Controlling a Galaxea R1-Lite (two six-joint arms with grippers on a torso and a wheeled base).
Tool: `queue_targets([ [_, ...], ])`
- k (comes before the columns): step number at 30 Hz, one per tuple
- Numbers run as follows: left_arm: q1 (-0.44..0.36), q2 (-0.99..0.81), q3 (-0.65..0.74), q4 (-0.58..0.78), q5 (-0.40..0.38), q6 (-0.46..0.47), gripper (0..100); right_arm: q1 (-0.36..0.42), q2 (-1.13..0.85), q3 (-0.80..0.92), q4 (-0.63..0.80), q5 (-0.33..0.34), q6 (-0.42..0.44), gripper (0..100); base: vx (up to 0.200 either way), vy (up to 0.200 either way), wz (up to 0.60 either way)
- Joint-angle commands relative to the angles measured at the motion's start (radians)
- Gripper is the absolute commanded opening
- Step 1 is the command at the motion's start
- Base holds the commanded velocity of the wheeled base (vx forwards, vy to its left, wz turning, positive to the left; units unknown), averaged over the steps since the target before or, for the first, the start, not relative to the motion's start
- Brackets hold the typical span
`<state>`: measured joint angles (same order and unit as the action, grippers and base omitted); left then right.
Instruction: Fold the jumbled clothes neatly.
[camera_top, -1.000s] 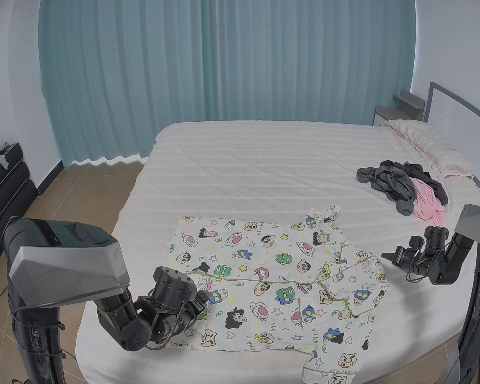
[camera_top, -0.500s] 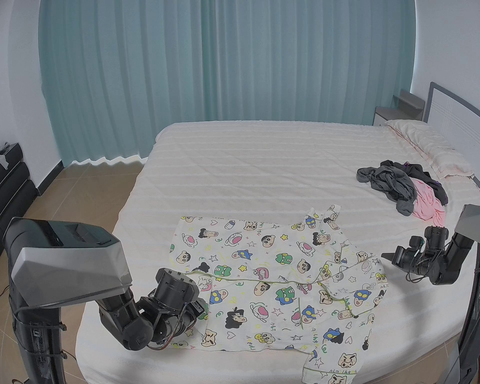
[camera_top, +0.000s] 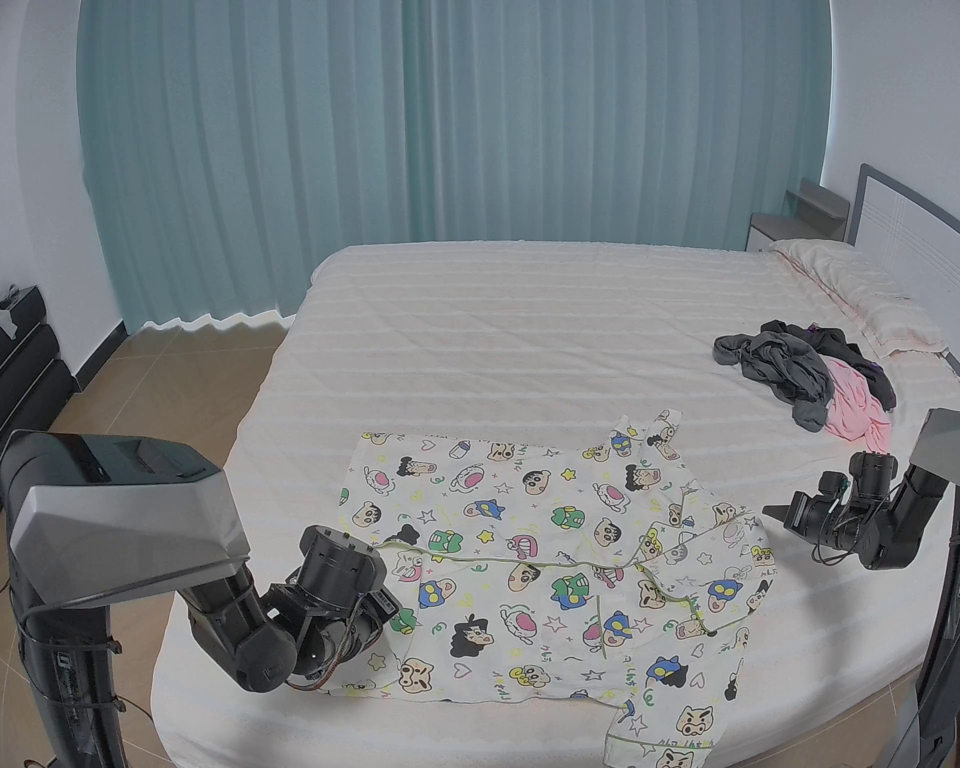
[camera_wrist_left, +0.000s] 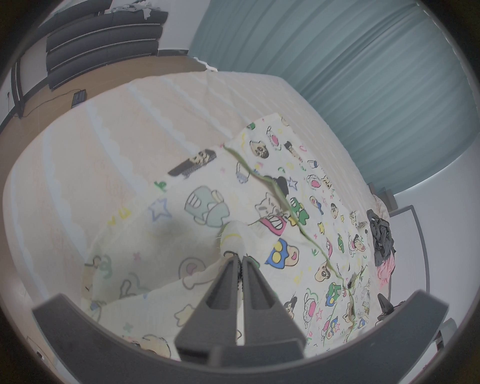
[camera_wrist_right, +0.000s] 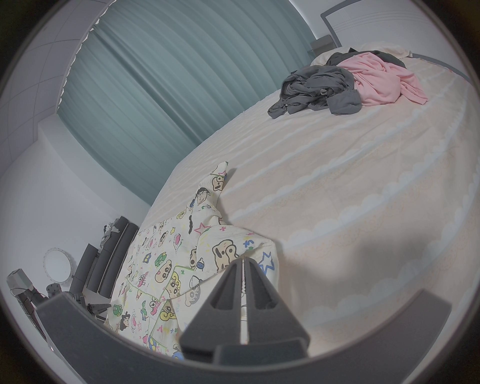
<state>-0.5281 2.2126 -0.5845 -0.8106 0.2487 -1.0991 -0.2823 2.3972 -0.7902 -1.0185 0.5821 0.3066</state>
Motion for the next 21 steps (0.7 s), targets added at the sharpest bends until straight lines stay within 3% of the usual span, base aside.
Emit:
queue_targets([
  [1, 0.019, -0.057, -0.002, -0.009, 0.003, 0.05, 0, 0.0, -0.01, 0.002, -0.002, 0.001, 0.002, 0, 0.0, 0.0, 0.0],
  [4, 0.045, -0.057, -0.003, -0.013, 0.001, 0.156, 0, 0.0, -0.016, 0.003, -0.002, 0.001, 0.002, 0, 0.0, 0.0, 0.0],
  [11, 0.12, -0.044, -0.003, -0.05, -0.016, 0.257, 0, 0.0, -0.016, 0.003, -0.002, 0.001, 0.002, 0, 0.0, 0.0, 0.0],
  [21, 0.224, 0.021, -0.008, -0.117, -0.163, 0.361, 0, 0.0, -0.018, 0.003, -0.002, 0.001, 0.002, 0, 0.0, 0.0, 0.0],
])
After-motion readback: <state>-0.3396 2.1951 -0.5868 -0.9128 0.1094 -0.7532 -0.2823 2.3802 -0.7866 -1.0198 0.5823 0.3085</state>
